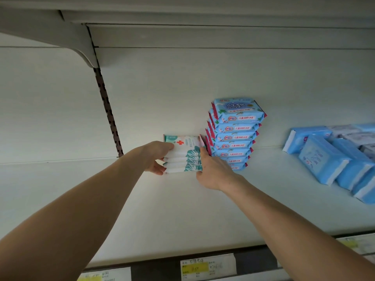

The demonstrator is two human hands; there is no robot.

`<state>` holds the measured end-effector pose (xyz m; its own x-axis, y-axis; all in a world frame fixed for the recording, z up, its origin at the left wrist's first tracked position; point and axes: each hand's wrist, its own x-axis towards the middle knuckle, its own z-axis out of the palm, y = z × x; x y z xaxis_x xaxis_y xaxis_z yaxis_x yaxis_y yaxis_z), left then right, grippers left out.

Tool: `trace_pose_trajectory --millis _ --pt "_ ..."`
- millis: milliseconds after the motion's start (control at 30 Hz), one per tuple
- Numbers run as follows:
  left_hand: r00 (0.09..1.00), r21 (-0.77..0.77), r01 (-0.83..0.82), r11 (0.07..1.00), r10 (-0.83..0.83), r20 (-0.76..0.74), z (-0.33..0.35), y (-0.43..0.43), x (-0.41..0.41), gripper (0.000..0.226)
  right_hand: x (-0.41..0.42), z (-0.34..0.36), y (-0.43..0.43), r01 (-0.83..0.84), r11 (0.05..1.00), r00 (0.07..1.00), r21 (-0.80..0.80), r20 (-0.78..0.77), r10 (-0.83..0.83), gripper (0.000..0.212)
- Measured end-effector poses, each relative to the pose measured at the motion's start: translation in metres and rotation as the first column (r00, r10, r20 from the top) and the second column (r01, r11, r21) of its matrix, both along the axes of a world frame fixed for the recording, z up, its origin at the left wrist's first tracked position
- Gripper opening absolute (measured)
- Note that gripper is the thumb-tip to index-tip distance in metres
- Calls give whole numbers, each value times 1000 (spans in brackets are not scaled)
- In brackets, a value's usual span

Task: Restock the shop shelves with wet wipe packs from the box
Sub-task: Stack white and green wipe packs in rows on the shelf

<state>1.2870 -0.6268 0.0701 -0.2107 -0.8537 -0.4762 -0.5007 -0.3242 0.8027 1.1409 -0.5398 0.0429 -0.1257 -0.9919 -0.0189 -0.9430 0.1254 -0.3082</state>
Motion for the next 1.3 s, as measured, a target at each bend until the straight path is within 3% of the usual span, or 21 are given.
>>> trace_pose_trajectory --millis 267,533,733,833,867,1067,1300 --pt "999 -23 -19 1000 19 31 0 2 2 33 0 7 -5 -21 1000 999 2 -47 21 62" --pt "991 -89 -111 990 117 62 12 18 6 46 5 26 -2 -82 986 949 -145 -314 32 39" --pt "962 -166 -236 958 254 97 26 50 8 39 17 47 9 -207 962 942 -175 -301 148 27" --pt "943 -272 -264 926 307 129 25 72 7 26 21 54 21 -270 949 929 -163 -303 212 24" --pt "932 -309 -289 906 340 127 25 81 8 31 22 56 26 -297 941 919 -162 -314 236 23" --pt "834 -369 -495 786 549 52 22 156 38 44 50 55 65 -504 854 839 -134 -313 446 23" --pt "665 -337 -686 645 743 68 20 280 106 45 141 58 146 -748 659 655 -79 -255 712 11"
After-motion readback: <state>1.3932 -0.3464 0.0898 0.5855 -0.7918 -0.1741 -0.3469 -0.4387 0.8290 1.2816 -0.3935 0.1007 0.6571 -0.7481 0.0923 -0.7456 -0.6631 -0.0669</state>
